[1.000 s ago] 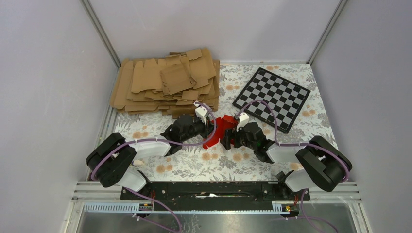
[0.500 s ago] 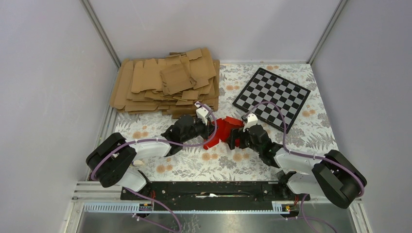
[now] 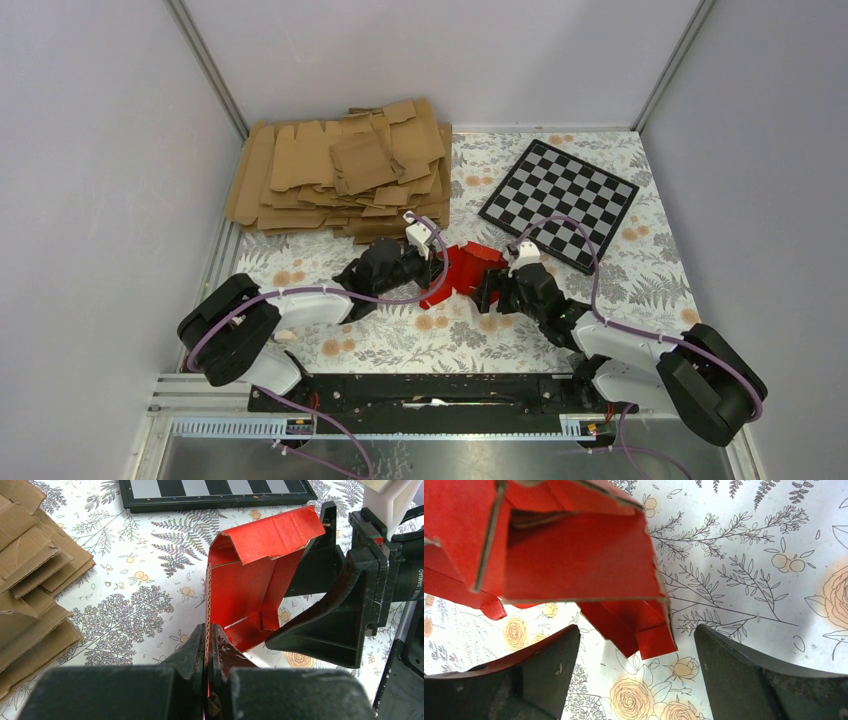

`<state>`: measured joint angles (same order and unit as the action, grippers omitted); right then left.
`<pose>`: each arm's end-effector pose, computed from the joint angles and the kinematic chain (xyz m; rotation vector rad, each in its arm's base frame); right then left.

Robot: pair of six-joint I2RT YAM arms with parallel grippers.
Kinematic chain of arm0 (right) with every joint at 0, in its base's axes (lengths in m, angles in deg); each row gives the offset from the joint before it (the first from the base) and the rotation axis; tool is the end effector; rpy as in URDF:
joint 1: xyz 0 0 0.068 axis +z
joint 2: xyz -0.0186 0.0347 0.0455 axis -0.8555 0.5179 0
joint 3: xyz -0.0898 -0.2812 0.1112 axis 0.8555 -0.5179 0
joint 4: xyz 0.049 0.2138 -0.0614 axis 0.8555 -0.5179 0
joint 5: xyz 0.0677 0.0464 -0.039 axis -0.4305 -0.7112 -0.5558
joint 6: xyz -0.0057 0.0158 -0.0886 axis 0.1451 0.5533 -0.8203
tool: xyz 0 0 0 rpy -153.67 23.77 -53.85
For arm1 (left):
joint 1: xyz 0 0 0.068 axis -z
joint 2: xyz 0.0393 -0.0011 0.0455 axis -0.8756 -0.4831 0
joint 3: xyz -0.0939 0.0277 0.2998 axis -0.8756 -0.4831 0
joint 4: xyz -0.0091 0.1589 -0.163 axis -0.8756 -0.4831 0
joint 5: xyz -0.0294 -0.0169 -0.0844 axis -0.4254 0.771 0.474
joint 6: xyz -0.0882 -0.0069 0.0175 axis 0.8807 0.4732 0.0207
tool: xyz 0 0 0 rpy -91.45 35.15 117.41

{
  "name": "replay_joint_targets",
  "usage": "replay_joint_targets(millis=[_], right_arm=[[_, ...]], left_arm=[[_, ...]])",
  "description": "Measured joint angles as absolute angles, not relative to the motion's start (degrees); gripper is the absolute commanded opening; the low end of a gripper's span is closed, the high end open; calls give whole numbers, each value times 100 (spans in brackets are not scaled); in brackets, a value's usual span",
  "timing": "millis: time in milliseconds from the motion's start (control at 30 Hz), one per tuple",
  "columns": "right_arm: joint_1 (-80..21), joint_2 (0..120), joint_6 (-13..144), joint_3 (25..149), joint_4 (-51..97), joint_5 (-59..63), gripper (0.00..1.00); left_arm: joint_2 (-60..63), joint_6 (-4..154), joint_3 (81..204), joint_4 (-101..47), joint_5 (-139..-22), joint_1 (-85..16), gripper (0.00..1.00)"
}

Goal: Fold the paper box

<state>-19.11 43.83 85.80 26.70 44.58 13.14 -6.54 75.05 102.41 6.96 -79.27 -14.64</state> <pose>0.1621 0.1276 0.1982 -0.1957 2.1270 0.6349 0.2038 -0.2337 0.2523 0.6904 1.7971 -0.8474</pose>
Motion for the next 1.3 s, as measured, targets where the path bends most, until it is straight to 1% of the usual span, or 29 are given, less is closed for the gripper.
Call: replay_joint_targets(millis=[100,267,400,500,600,833,1000,1100,1267,1300], right_arm=[[-1911,4348,8647,2672,4415,1290,79],[-1911,4424,8724,2674,4375,1174,73],[-1911,4575,8774,2696,4404,1117,72],[-1909,4689,8792,2729,4489,1117,68],[-1911,4789,8794,2753,4581,1117,67],[-1904,4798,8783,2753,4587,1124,68],[-1847,4805,8757,2784,4555,1135,77],[-1762,4822,8702,2825,4535,1141,80],[-1640,4850,8632,2882,4461,1185,81],[-1620,4866,8625,2900,4452,1196,85]], left_arm=[[-654,7499,10241,696,-7944,-1450,0],[-654,7484,10265,667,-7953,-1422,0],[-654,7455,10270,658,-7977,-1389,0],[-654,7442,10276,652,-7990,-1376,0],[-654,7436,10296,619,-8008,-1361,0],[-654,7416,10326,562,-8062,-1337,0],[-654,7401,10348,525,-8099,-1315,0],[-654,7398,10348,523,-8119,-1304,0],[-654,7398,10348,521,-8132,-1304,0],[-654,7398,10348,519,-8134,-1304,0]])
